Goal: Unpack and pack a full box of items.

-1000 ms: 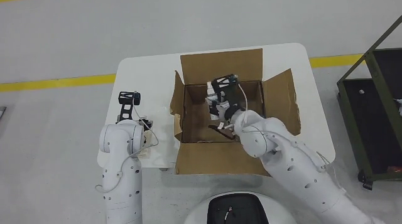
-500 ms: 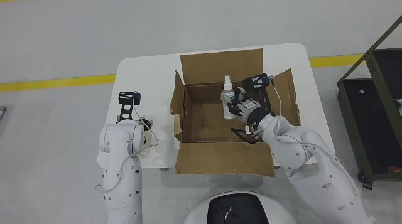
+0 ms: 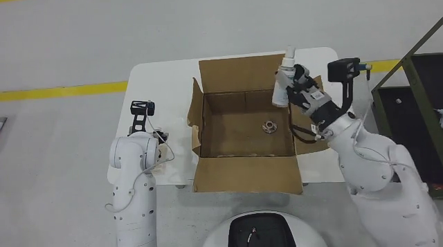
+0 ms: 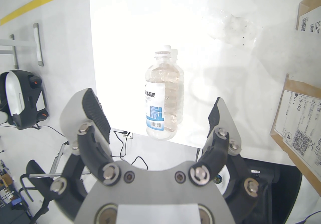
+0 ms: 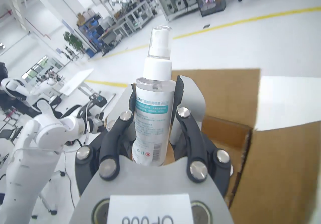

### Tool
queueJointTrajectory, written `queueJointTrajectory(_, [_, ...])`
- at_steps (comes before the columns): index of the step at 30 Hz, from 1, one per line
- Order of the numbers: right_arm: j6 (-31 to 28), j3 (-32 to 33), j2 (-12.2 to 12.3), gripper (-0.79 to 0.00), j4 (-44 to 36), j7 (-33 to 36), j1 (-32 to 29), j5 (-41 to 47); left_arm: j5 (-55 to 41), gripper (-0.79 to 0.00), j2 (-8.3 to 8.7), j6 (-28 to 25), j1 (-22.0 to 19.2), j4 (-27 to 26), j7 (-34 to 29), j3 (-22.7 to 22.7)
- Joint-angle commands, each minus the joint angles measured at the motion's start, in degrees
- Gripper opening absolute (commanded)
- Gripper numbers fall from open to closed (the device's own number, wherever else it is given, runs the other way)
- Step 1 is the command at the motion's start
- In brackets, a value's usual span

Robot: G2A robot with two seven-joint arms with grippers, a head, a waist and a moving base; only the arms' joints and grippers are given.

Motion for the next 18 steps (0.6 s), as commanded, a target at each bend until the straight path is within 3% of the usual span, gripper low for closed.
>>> queueJointTrajectory(1, [-0.4,6.01,0.5,-0.785,-3.27,0.6,-2.48,-0.36,0.0,0.0,0.0,0.0,0.0,0.0,0.0,0.0])
queueJointTrajectory(4, [-0.09,13.74,1.42,-0.785,-7.89,4.44,-6.79,-7.26,0.0,0.0,0.0,0.0,0.0,0.0,0.0,0.0])
queueJointTrajectory(9, [0.81,20.81,2.25,-0.785,-10.84,10.74,-13.47,-15.16,0.0,0.0,0.0,0.0,0.0,0.0,0.0,0.0])
queueJointTrajectory(13, [0.82,21.51,2.6,-0.785,-7.95,14.44,-17.44,-20.48,0.0,0.0,0.0,0.0,0.0,0.0,0.0,0.0])
queueJointTrajectory(18, [0.84,17.8,2.76,-0.785,-1.85,15.65,-20.28,-26.86,0.0,0.0,0.0,0.0,0.0,0.0,0.0,0.0])
